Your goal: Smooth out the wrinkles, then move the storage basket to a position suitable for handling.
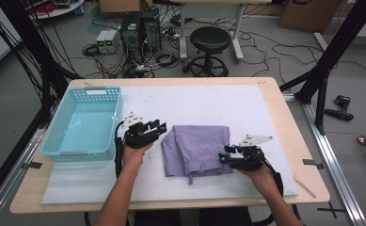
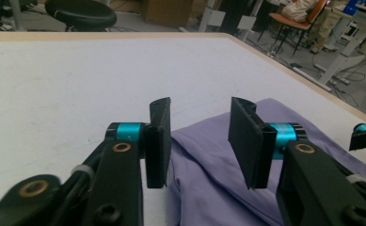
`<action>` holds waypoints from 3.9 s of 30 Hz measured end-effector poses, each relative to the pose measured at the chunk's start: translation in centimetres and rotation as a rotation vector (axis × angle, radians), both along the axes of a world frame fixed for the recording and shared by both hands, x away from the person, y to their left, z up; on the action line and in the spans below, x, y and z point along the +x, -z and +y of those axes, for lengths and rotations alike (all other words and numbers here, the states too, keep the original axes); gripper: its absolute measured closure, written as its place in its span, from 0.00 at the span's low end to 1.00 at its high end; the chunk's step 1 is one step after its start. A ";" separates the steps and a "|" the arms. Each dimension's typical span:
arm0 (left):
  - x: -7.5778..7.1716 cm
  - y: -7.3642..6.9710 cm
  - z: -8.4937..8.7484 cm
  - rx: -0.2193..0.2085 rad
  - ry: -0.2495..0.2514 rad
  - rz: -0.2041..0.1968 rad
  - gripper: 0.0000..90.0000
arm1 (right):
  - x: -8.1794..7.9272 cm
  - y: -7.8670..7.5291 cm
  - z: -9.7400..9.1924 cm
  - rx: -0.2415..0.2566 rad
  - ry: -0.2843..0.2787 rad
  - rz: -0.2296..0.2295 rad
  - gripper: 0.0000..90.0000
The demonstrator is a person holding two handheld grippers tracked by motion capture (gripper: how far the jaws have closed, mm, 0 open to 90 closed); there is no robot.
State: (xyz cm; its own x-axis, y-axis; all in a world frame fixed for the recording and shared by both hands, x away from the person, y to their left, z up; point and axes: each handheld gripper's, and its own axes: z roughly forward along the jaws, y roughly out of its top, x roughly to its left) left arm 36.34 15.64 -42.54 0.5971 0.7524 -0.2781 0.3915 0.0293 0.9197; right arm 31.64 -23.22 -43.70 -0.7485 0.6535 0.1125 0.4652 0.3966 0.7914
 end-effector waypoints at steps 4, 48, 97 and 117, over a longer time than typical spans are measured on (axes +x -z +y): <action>-0.5 -0.4 0.7 -0.026 -0.006 -0.023 0.63 | 0.3 -1.4 2.2 0.023 -0.043 -0.033 0.52; -4.5 -4.6 4.1 0.024 -0.024 -0.156 0.22 | -2.1 -2.5 -9.1 0.007 0.210 -0.125 0.23; -7.1 -4.2 20.2 0.112 -0.336 -0.140 0.27 | -3.1 -2.9 -9.5 0.071 0.252 -0.128 0.23; -6.9 -1.8 26.9 0.124 -0.520 -0.047 0.33 | -3.1 -3.0 -8.6 0.025 0.260 -0.145 0.23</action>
